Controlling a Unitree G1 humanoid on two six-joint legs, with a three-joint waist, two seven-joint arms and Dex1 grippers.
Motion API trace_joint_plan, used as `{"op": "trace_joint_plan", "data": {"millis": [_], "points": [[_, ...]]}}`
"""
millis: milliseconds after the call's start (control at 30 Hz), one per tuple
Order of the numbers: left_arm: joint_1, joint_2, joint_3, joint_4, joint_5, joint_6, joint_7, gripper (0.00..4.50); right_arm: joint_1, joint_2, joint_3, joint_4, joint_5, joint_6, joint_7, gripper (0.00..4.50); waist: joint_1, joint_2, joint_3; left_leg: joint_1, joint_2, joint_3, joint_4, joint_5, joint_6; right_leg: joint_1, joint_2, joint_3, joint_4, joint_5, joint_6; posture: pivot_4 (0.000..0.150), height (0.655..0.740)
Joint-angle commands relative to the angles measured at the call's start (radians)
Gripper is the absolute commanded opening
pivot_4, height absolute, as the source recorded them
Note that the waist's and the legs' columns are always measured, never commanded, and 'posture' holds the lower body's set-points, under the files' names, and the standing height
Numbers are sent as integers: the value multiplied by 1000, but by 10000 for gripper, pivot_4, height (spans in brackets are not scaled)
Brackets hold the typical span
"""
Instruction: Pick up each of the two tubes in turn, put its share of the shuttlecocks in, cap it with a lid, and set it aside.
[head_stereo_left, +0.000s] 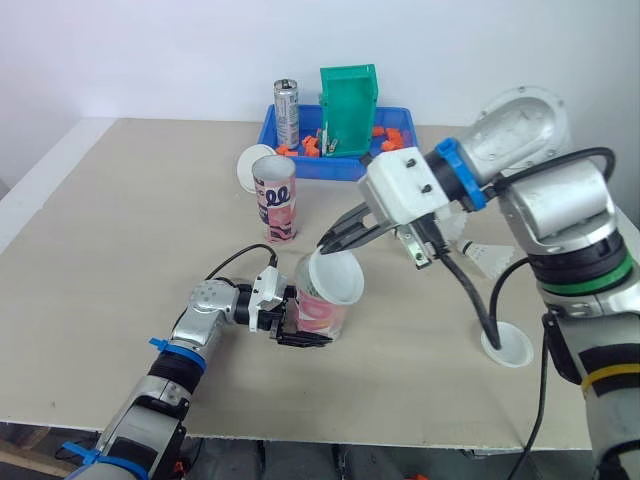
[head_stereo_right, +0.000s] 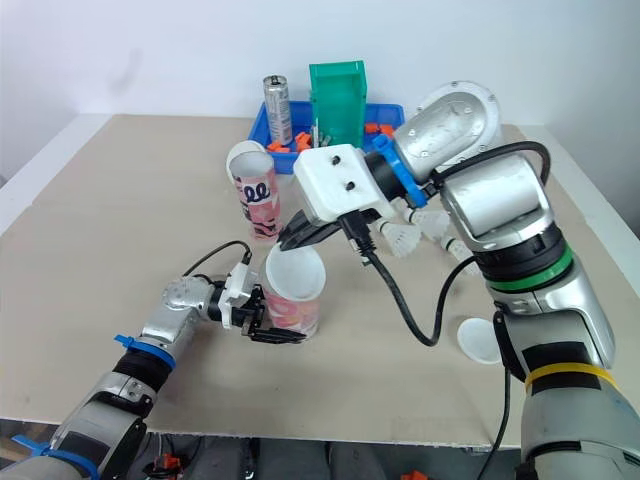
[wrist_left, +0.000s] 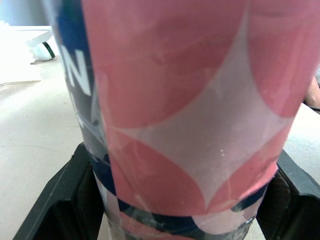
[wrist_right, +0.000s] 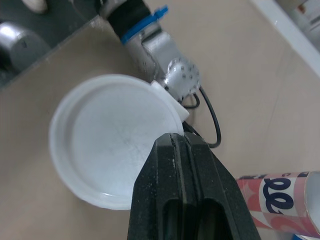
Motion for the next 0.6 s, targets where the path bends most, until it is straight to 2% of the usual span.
{"op": "trace_joint_plan", "data": {"millis": [33,200,600], "points": [[11,30,-14,37,59,-3,3,36190,-57,31,17,56,-49,-87,29,268,0,0,0,0,0,0,0,0,0,0,0,0,0,0,0,1500,7362],[13,37,-17,40,64,-15,4,36190,-82,49,20,88,-49,-125,46,268,1,0,0,0,1,0,0,0,0,0,0,0,0,0,0,1500,7362],[5,44,-20,55,68,-22,0,36190,-127,-7,63,99,13,-163,46,268,0,0,0,0,1,0,-1,0,0,-2,1,0,0,1,-2,1500,7362]]}}
